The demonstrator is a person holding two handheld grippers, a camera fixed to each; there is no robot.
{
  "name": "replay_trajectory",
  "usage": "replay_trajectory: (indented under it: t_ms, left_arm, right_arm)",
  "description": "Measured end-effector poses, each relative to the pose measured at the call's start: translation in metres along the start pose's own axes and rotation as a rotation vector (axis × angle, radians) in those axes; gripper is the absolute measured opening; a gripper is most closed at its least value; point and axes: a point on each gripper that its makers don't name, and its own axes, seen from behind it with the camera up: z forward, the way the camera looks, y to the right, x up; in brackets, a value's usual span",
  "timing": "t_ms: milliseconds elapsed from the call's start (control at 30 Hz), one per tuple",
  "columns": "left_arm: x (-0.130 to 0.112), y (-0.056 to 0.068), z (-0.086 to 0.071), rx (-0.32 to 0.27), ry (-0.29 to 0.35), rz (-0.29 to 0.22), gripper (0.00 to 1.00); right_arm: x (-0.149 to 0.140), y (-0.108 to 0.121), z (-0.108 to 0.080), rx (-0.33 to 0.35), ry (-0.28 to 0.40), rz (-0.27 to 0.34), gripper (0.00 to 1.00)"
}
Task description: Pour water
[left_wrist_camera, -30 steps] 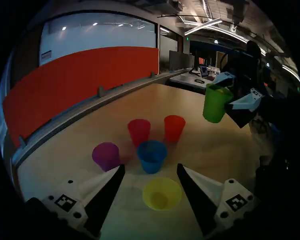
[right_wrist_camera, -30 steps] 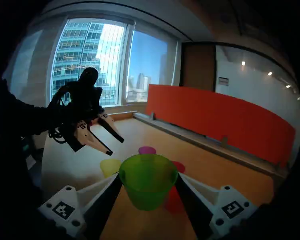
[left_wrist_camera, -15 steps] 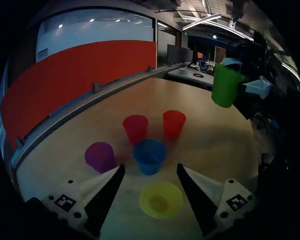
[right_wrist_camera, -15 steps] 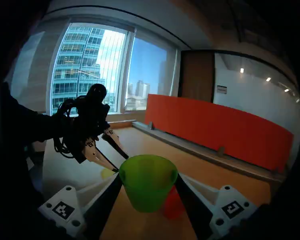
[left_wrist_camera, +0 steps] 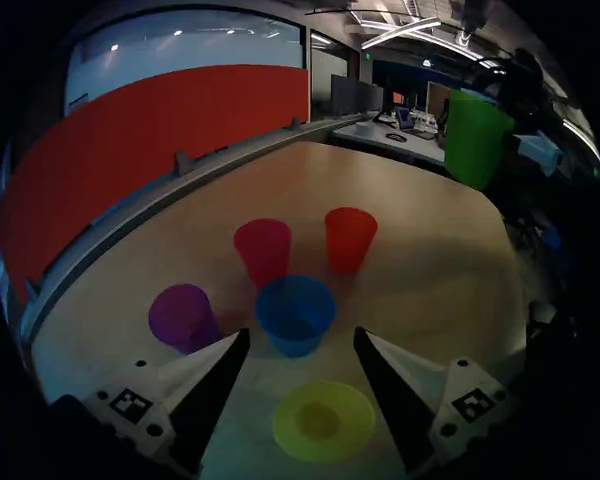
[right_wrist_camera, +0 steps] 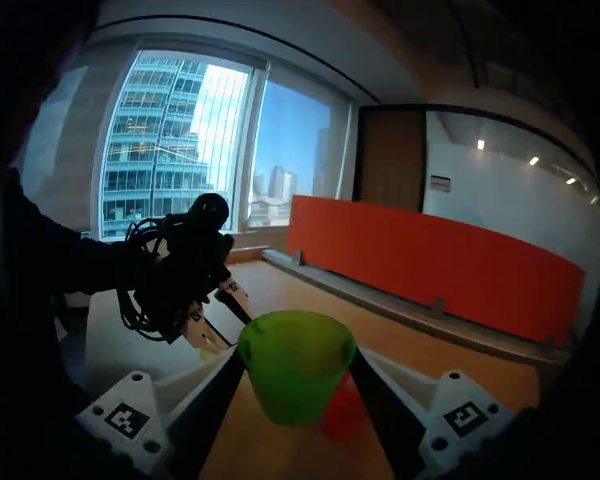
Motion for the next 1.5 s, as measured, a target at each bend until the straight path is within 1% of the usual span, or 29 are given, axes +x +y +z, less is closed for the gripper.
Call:
replay_trajectory:
  t_ms: [233, 467, 767, 1367, 1500]
  left_arm:
    - [-0.002, -0.001, 0.016, -0.009, -0.015, -0.005, 0.97]
    - [-0.007, -0.006, 0.029, -0.004, -0.028, -0.006, 0.97]
    - [-0.009, -0.009, 0.044, -0.005, -0.032, -0.022, 0.97]
    - [-0.011, -0.011, 0.060, 0.001, -0.033, -0.022, 0.97]
    - [-0.010, -0.010, 0.062, 0.000, -0.027, -0.034, 0.97]
  right_arm:
    - [-0.002, 0.003, -0.002, -0.004, -0.003, 0.001, 0.92]
    - [-0.003, 0.005, -0.002, -0.007, -0.005, -0.001, 0.92]
    - [-0.006, 0.005, 0.000, -0.006, -0.015, -0.005, 0.92]
    - [-0.011, 0.005, 0.001, -0.004, -0.024, -0.003, 0.92]
    - [-0.011, 0.006, 0.001, -0.006, -0.024, -0.004, 0.92]
